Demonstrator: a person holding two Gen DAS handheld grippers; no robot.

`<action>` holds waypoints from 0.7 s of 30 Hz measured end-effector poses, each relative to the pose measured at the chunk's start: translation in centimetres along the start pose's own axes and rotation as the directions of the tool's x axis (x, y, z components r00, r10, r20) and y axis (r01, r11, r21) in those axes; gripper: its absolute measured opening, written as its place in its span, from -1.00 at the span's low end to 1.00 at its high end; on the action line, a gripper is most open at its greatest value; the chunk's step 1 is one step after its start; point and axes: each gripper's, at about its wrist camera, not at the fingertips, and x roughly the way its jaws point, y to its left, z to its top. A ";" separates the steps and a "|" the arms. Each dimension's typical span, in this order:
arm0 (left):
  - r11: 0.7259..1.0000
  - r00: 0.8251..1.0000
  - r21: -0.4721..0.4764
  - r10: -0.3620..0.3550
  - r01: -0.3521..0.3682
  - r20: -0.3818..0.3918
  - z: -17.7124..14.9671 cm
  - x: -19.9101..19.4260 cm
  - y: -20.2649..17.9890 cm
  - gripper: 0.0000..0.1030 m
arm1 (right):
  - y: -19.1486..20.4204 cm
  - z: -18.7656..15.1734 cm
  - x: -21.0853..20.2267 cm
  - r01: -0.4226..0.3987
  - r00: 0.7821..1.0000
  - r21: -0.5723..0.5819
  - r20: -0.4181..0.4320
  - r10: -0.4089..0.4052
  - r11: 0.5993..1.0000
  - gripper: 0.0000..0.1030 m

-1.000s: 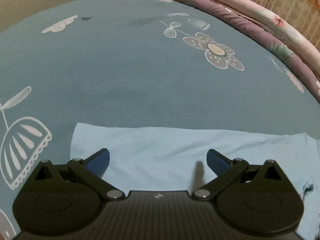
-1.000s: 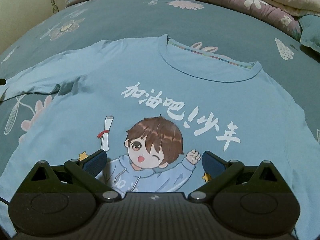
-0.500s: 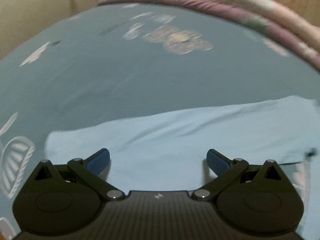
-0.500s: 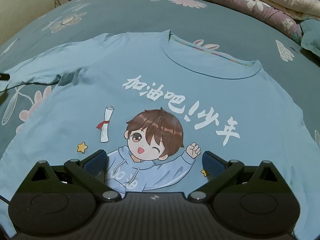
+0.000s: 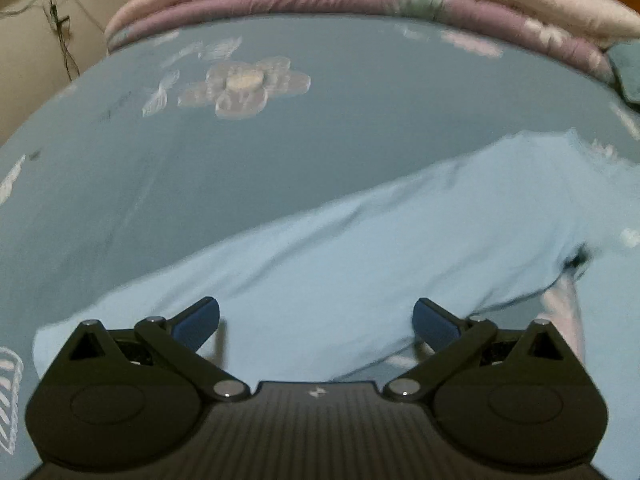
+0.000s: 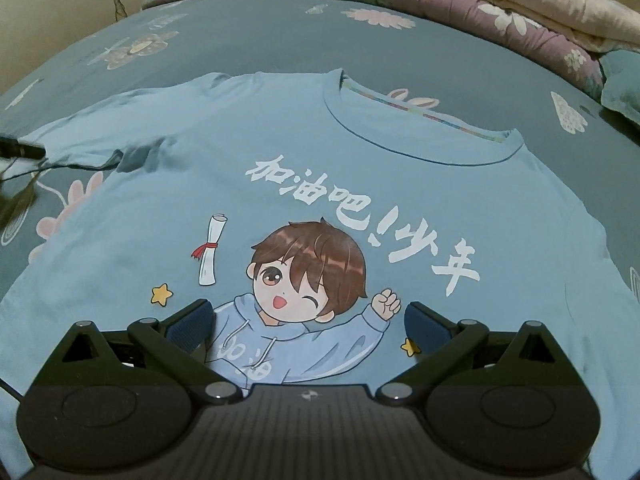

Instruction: Fold clothes

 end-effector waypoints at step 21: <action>0.946 0.981 0.276 -0.191 0.172 0.042 3.7 1.8 -12.0 0.99 | 0.0 -0.7 0.0 -0.002 0.998 -0.009 0.060 0.002 1.000 1.00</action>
